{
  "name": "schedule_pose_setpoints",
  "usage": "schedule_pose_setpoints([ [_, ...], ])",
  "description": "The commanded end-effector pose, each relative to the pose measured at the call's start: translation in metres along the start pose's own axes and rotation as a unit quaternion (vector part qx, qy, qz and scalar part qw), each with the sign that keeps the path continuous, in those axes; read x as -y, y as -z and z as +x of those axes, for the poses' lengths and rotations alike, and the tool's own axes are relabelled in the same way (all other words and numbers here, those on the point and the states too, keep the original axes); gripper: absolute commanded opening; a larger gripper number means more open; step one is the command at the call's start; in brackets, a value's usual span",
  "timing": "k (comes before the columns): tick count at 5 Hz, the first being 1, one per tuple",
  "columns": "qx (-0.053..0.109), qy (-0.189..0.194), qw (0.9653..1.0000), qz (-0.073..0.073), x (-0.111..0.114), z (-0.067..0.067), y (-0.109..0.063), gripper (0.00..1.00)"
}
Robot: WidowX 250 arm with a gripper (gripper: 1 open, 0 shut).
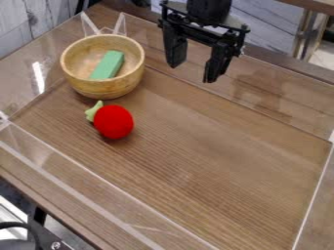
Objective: Remove the green stick from the brown bowl and put it on the table
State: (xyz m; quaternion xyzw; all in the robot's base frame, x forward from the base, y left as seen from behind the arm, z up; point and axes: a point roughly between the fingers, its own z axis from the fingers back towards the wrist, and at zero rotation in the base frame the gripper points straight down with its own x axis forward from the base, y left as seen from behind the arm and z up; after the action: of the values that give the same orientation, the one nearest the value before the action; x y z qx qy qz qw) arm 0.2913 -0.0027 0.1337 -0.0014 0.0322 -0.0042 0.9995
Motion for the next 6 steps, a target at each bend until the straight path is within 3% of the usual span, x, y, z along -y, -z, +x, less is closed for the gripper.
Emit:
schedule_pose_setpoints([
  [1,-0.009,0.001,1.0,0.0,-0.005,-0.001,0.006,1.0],
  [2,-0.006,-0.002,1.0,-0.001,-0.024,-0.002,0.003,1.0],
  [4,0.021,-0.01,0.9997,0.007,-0.098,-0.007,-0.006,1.0],
  [5,0.026,-0.016,0.9995,0.011,-0.131,-0.007,-0.004,1.0],
  [6,0.026,-0.025,0.9993,0.014,-0.148,-0.002,0.007,1.0],
])
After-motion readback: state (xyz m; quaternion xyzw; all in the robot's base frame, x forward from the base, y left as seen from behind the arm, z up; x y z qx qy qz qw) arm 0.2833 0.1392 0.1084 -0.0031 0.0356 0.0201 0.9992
